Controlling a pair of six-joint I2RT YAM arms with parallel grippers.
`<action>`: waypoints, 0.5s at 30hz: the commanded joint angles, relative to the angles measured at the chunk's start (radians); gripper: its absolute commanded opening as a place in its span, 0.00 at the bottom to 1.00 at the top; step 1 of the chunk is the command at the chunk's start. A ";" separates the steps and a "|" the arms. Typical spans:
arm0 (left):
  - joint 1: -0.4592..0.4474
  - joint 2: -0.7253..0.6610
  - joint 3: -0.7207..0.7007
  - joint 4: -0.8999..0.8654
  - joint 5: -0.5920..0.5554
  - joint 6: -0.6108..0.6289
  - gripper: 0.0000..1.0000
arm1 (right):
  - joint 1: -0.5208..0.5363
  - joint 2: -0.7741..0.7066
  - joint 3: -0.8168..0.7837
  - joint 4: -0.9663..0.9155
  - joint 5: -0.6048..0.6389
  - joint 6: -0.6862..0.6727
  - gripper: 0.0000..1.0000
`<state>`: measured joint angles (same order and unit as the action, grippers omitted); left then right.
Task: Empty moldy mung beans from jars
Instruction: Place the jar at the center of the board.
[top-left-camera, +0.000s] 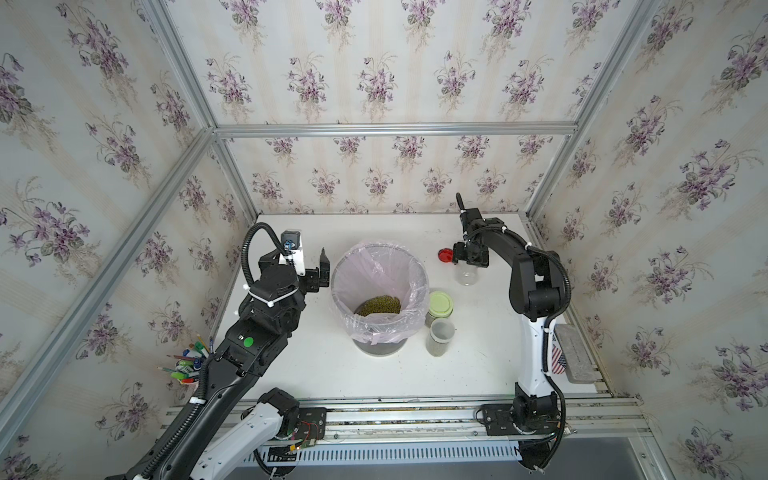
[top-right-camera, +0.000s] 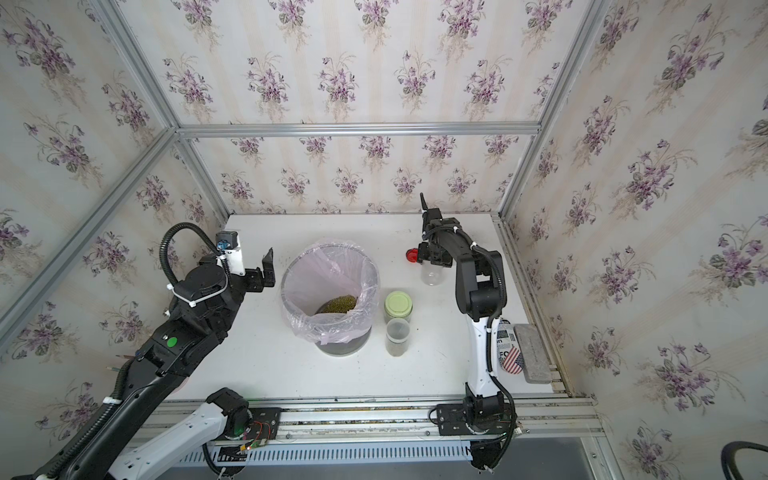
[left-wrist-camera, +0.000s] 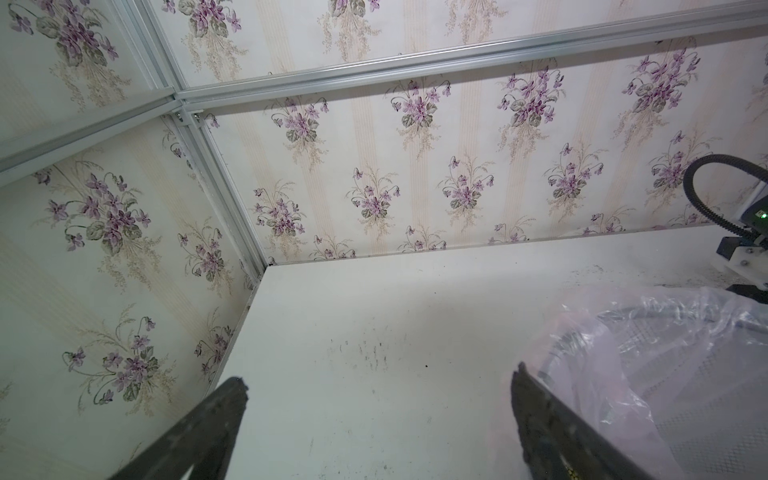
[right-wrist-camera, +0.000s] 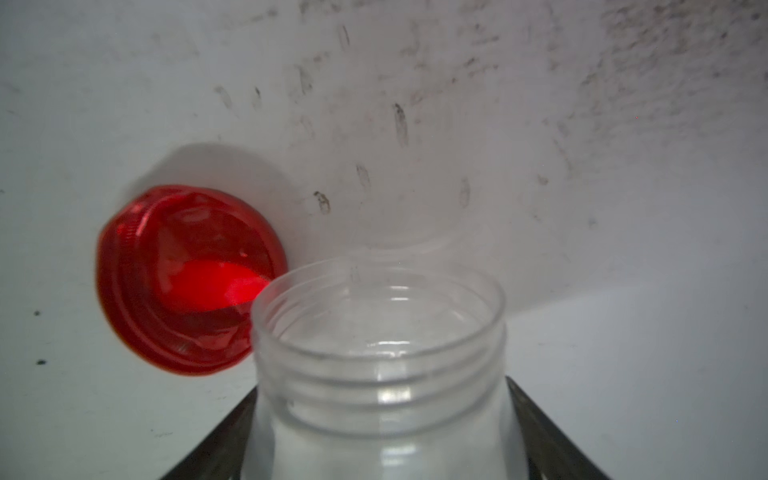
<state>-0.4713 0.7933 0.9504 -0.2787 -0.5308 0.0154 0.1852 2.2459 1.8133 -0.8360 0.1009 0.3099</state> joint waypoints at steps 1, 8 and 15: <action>0.000 0.002 0.001 0.028 -0.009 -0.002 1.00 | 0.000 0.000 0.002 -0.017 0.011 -0.002 0.82; 0.000 0.001 0.001 0.027 -0.007 -0.004 1.00 | 0.000 -0.014 0.005 -0.020 0.010 0.009 0.86; 0.001 -0.003 0.001 0.027 -0.009 -0.004 1.00 | 0.001 -0.033 0.003 -0.026 0.014 0.012 0.88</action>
<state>-0.4713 0.7933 0.9504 -0.2787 -0.5301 0.0154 0.1852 2.2303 1.8137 -0.8421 0.1043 0.3141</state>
